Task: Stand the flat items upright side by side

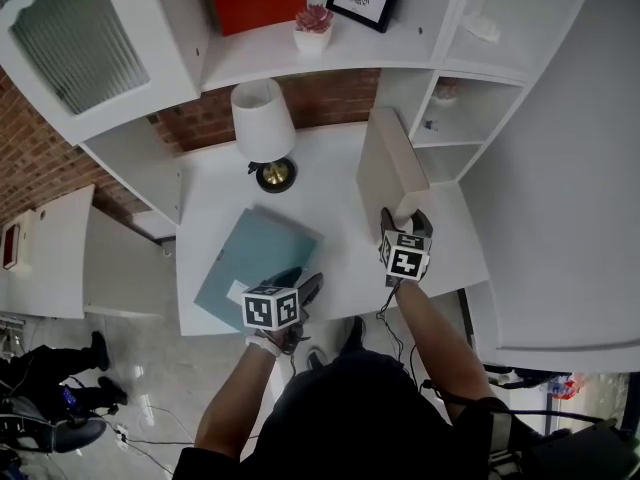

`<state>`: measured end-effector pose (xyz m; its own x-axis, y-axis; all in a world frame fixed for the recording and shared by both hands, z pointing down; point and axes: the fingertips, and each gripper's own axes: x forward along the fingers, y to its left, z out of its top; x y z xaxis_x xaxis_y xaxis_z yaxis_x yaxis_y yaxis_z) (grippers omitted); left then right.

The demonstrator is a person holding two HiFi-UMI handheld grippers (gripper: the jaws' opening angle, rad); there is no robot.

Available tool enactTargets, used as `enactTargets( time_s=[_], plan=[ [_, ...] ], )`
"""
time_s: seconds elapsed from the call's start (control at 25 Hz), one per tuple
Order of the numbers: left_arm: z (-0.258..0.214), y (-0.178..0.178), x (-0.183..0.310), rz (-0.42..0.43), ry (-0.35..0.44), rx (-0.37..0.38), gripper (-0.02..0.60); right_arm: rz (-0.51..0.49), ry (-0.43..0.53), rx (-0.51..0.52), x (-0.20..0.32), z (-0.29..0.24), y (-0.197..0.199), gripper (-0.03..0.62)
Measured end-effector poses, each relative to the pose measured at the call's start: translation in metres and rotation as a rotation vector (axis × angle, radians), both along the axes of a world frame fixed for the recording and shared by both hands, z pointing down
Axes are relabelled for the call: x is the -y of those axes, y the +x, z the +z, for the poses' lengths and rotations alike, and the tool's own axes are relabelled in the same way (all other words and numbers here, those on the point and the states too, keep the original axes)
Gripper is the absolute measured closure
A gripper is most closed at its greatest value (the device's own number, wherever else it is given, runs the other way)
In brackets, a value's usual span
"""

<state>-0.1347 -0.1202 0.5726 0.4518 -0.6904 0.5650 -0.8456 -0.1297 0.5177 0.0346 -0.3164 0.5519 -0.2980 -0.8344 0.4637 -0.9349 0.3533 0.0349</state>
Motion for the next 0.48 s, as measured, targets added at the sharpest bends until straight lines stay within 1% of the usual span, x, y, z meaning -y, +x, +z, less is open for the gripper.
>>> enactTargets(
  time_s=[0.24,0.48],
  plan=[
    [0.001,-0.005,0.017,-0.033,-0.018,0.0,0.344,0.008,0.0,-0.001,0.041,0.001,-0.006,0.307],
    [0.002,-0.007,0.025,-0.074,-0.039,-0.041,0.344,0.016,-0.004,0.002,0.07,0.006,-0.018,0.306]
  ],
)
